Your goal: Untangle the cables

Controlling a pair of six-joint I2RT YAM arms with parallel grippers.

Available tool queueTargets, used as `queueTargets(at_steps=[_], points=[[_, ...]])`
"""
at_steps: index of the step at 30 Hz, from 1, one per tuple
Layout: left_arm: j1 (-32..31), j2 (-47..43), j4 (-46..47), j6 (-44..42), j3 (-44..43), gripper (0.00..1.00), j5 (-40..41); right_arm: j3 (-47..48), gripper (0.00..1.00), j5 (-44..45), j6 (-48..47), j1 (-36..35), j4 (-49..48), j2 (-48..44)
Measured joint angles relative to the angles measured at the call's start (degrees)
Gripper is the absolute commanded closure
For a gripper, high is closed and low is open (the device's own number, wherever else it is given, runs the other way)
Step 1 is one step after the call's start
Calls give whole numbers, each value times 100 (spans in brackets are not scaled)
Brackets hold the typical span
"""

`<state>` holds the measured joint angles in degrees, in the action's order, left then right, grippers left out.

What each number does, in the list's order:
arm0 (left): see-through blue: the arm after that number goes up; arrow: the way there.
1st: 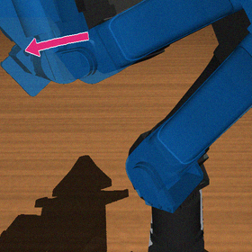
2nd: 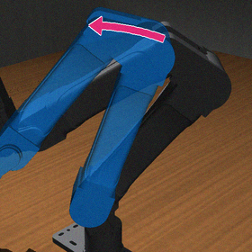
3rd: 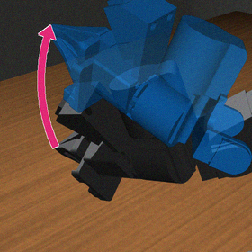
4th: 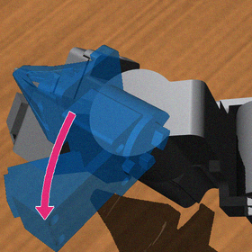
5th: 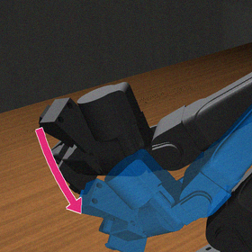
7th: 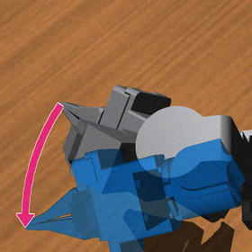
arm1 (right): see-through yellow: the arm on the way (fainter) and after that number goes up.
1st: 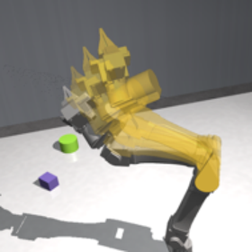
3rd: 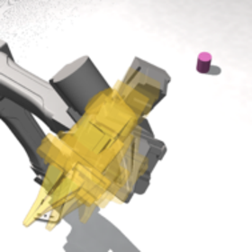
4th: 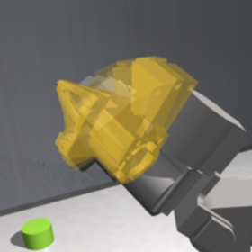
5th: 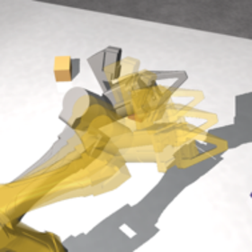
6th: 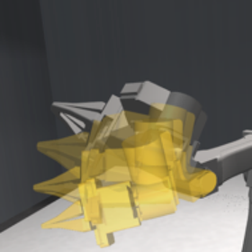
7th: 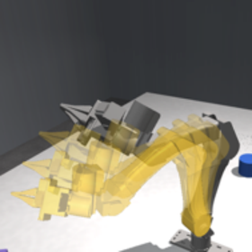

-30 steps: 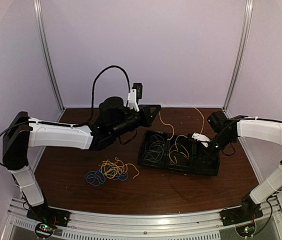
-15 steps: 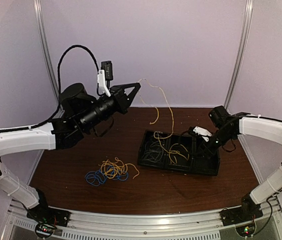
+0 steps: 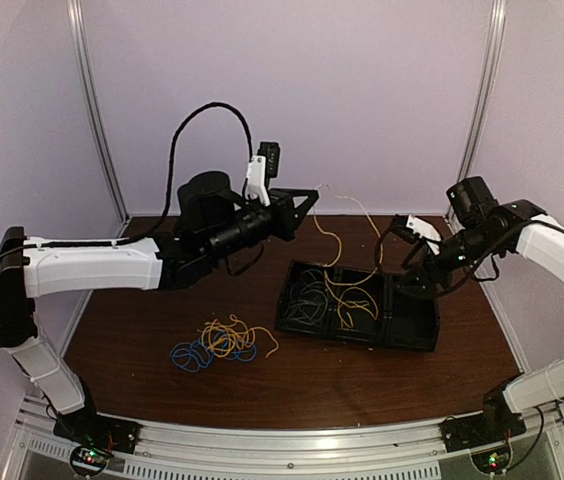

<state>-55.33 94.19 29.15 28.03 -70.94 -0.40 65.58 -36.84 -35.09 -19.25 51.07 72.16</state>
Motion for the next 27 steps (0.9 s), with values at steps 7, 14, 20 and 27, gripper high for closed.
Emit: queueTargets(at_steps=[7, 14, 20, 27], points=[[0, 302, -63, 33, -542, 100, -273, 221, 30, 101, 514, 87, -463, -68], [0, 352, -57, 68, -723, 100, -367, 221, 30, -216, 732, 118, -798, -68], [0, 452, -61, 114, -752, 100, -433, 221, 32, -866, 675, 116, -874, -63], [0, 472, -61, 133, -752, 100, -461, 216, 48, -1014, 767, 111, -1126, 61]])
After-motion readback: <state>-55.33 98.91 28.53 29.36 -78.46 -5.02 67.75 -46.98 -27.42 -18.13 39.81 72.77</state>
